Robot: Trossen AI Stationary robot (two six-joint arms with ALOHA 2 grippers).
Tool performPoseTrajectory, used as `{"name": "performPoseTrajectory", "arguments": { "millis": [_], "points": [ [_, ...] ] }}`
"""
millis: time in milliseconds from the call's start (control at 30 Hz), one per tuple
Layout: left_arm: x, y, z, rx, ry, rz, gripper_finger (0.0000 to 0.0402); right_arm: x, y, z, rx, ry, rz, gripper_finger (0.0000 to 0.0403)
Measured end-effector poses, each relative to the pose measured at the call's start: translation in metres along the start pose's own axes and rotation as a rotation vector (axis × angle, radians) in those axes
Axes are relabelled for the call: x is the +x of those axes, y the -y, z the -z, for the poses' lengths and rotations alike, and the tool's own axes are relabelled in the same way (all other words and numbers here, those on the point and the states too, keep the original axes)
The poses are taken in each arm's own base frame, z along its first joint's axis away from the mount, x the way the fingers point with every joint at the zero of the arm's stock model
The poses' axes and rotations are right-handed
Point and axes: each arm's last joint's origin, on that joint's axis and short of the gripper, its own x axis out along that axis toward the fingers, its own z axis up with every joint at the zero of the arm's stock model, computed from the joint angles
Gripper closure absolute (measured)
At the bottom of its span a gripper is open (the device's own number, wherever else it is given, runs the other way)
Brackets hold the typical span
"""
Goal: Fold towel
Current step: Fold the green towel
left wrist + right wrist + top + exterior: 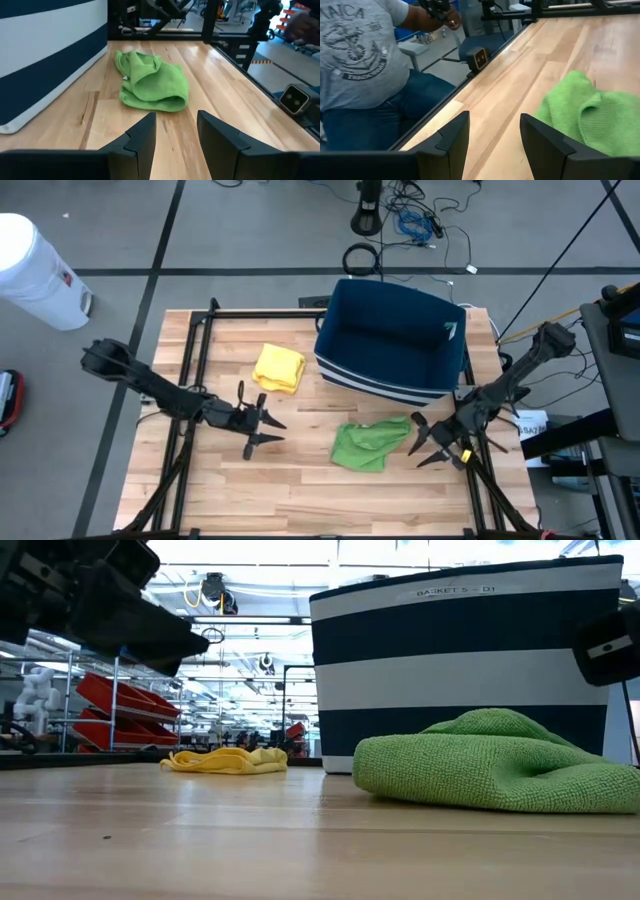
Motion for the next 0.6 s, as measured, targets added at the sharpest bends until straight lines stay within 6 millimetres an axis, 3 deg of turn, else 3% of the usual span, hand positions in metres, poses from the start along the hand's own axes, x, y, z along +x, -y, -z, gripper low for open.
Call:
{"name": "performPoseTrajectory", "arguments": {
  "millis": [600],
  "points": [
    [0.036,0.006,0.01,-0.034,-0.073,-0.008,0.0252,0.034,0.004,0.017,0.055,-0.07,0.04,0.0241]
  ]
}}
